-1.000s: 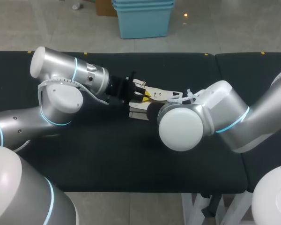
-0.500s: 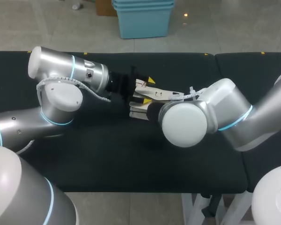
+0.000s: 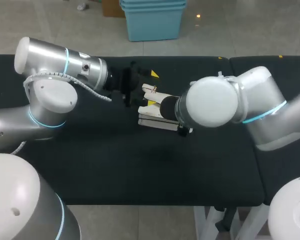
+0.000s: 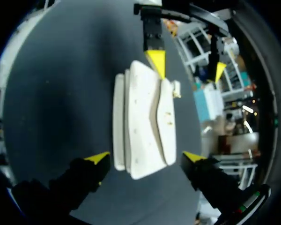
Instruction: Pick up the bag, open it, inspect its contents, close it, and place it on the opposite side
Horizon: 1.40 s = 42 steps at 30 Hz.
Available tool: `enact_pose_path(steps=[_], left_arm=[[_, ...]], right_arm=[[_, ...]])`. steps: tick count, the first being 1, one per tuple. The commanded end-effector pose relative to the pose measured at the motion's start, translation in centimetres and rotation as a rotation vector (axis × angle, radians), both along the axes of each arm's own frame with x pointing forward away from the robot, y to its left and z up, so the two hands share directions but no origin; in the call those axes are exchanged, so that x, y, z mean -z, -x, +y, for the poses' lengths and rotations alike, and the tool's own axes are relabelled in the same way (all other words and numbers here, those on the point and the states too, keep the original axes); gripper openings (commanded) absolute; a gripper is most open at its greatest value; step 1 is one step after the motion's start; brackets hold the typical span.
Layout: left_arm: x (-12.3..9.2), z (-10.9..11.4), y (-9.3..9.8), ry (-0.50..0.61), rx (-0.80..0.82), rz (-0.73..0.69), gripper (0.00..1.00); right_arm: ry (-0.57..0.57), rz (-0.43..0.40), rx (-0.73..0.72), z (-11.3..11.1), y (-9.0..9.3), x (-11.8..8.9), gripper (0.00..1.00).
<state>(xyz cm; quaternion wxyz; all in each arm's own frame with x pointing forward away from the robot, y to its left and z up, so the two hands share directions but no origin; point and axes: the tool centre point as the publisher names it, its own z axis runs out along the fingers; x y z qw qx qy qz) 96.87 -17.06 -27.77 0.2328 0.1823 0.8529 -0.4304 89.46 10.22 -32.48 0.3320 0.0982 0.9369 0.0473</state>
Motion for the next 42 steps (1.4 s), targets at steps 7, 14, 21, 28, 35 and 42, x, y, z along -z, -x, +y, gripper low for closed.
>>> enact_pose_path(steps=[7, 14, 21, 28, 35, 42], left_arm=[[-1.8, 3.1, -0.4, -0.226, -0.182, 0.496, 1.0], [-1.5, 3.6, -0.1, -0.299, -0.237, 0.461, 1.0], [-1.5, 3.6, -0.1, -0.299, -0.237, 0.461, 1.0], [-3.0, 2.3, -1.6, -0.137, -0.553, 0.807, 1.0], [-2.3, 3.7, -1.6, -0.046, -0.939, 1.261, 1.0], [-1.6, 4.0, -1.1, -0.078, -1.112, 1.325, 1.0]], right_arm=[[-0.187, 0.399, -0.015, -2.4, -1.1, -3.6, 1.0], [-0.144, 0.422, -0.07, -2.6, -1.1, -4.3, 1.0], [-0.144, 0.422, -0.07, -2.6, -1.1, -4.3, 1.0], [-0.318, 0.53, 0.174, -2.4, -4.0, -4.9, 1.0], [-0.635, 0.758, 0.583, -4.3, -5.7, -5.2, 1.0], [-0.738, 0.65, 0.962, -5.4, -4.6, -4.6, 1.0]])
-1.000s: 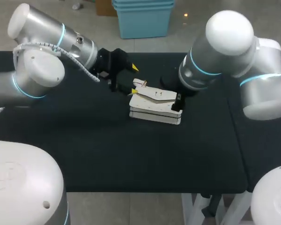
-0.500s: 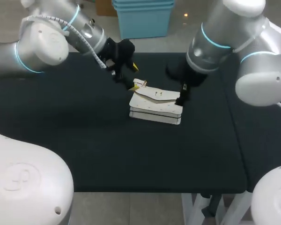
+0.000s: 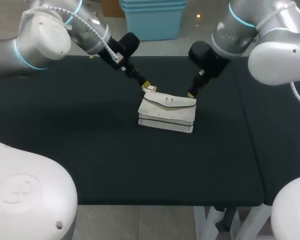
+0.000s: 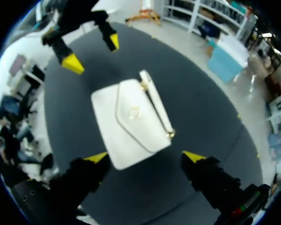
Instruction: Pick up the bag, open it, inspect its contents, close it, and place it on the opposite side
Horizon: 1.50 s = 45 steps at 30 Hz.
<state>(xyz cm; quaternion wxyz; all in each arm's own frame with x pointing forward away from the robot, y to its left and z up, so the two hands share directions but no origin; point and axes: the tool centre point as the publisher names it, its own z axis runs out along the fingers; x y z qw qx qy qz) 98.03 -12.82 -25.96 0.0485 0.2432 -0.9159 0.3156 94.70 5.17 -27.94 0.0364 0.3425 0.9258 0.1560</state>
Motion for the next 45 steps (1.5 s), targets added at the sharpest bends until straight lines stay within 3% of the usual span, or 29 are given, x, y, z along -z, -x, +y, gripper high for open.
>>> enact_pose_path(steps=[1, 12, 13, 15, 18, 24, 31, 37, 41, 45], left_arm=[[0.2, -0.2, 0.0, -0.041, -0.552, 0.416, 1.0], [0.2, -0.2, 0.0, -0.041, -0.552, 0.416, 1.0], [0.7, -0.6, -0.5, -0.006, -0.643, 0.511, 1.0], [2.3, -1.1, -0.4, 0.027, -0.83, 0.566, 1.0], [3.5, -0.7, 0.2, 0.096, -0.875, 0.727, 1.0], [4.5, 0.5, -0.1, 0.191, -0.78, 0.869, 1.0], [5.5, 0.5, -1.1, 0.24, -0.735, 1.005, 1.0], [6.9, -0.5, -1.1, 0.259, -0.668, 1.025, 1.0], [7.6, -0.9, -1.3, 0.296, -0.641, 1.014, 1.0], [7.8, -1.1, -1.3, 0.306, -0.632, 1.002, 1.0]], right_arm=[[-0.166, 0.199, 0.609, -0.4, 0.6, -0.1, 1.0], [-0.166, 0.199, 0.609, -0.4, 0.6, -0.1, 1.0], [-0.203, 0.223, 0.646, -0.1, 0.4, 0.2, 1.0], [-0.281, 0.273, 0.714, 0.1, 0.8, 0.9, 1.0], [-0.347, 0.314, 0.83, 0.0, 1.2, 2.2, 1.0], [-0.507, 0.427, 0.951, -1.2, 1.0, 3.8, 1.0], [-0.57, 0.541, 1.026, -1.1, -0.1, 5.6, 1.0], [-0.622, 0.604, 1.037, -0.4, -0.7, 6.3, 1.0], [-0.617, 0.662, 1.065, 0.2, -1.1, 6.9, 0.9], [-0.597, 0.702, 1.087, 0.8, -1.3, 7.3, 0.91]])
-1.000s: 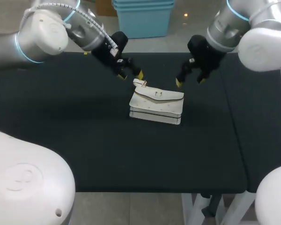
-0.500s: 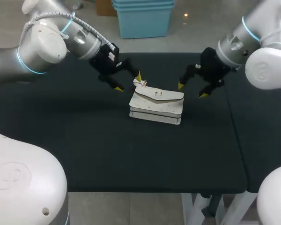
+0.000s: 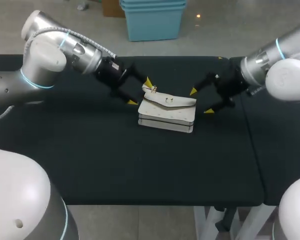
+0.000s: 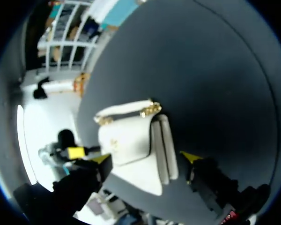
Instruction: Pick up the bag, open it, inspect its contents, close it, and place it on the opposite side
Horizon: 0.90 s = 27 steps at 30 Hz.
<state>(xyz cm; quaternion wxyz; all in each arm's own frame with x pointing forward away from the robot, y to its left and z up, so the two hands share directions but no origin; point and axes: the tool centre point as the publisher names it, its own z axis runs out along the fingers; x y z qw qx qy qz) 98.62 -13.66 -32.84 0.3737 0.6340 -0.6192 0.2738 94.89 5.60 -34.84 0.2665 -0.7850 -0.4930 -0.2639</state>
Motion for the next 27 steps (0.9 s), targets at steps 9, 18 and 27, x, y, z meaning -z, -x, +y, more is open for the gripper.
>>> enact_pose_path(steps=[9, 18, 27], left_arm=[[1.2, -0.7, -0.6, 0.124, 0.044, -0.004, 0.86], [1.6, -1.5, -0.7, 0.131, 0.065, -0.002, 0.7], [2.6, -2.0, -0.7, 0.114, 0.059, -0.015, 0.56]], right_arm=[[-0.073, 0.08, -0.054, 1.6, -1.1, 0.9, 0.8], [-0.126, 0.091, -0.059, 2.1, -0.7, 1.6, 0.65], [-0.167, 0.096, -0.051, 2.5, -0.8, 2.4, 0.65]])
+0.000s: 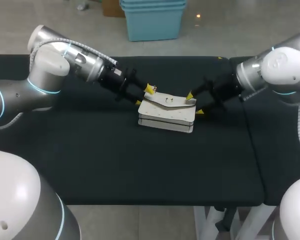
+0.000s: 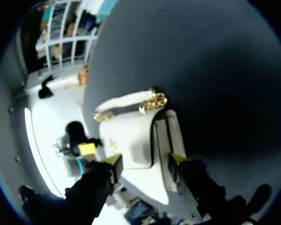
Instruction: Pick up the bag, open it, inspect its contents, close it, and place it on the opposite side
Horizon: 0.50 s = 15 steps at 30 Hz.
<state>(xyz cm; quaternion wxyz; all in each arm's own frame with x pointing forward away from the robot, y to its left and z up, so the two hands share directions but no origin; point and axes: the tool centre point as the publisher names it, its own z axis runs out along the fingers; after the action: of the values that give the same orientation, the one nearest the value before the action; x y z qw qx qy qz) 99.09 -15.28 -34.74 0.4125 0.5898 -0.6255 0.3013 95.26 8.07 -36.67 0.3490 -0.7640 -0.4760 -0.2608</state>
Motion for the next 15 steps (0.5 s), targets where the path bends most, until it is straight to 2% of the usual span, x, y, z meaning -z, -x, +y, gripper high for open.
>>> enact_pose_path(steps=[1, 3, 7, 8, 10, 11, 12, 13, 15], left_arm=[[0.82, -0.36, -0.28, 0.001, -0.005, 0.001, 0.54], [1.11, -0.43, -0.33, -0.006, -0.016, -0.001, 0.51], [1.49, -0.56, -0.5, -0.011, -0.021, 0.0, 0.47], [1.54, -0.59, -0.54, -0.011, -0.022, 0.001, 0.45], [1.65, -0.68, -0.61, -0.014, -0.026, 0.001, 0.35], [1.68, -0.71, -0.64, -0.014, -0.027, 0.001, 0.25], [1.72, -0.73, -0.66, -0.015, -0.027, 0.002, 0.11], [1.76, -0.78, -0.69, -0.016, -0.027, 0.001, 0.0], [1.8, -0.81, -0.71, -0.018, -0.026, -0.001, 0.0]], right_arm=[[-0.022, 0.012, -0.011, 0.01, -0.4, 0.74, 0.66], [-0.031, 0.016, -0.004, 0.02, -0.39, 1.0, 0.66], [-0.045, 0.019, 0.003, 0.08, -0.36, 1.26, 0.59], [-0.046, 0.019, 0.004, 0.1, -0.35, 1.3, 0.53], [-0.052, 0.019, 0.007, 0.14, -0.34, 1.32, 0.44], [-0.054, 0.018, 0.009, 0.15, -0.34, 1.32, 0.28], [-0.057, 0.017, 0.011, 0.12, -0.39, 1.29, 0.09], [-0.06, 0.014, 0.017, 0.09, -0.42, 1.25, 0.0], [-0.063, 0.008, 0.023, 0.04, -0.44, 1.13, 0.0]])
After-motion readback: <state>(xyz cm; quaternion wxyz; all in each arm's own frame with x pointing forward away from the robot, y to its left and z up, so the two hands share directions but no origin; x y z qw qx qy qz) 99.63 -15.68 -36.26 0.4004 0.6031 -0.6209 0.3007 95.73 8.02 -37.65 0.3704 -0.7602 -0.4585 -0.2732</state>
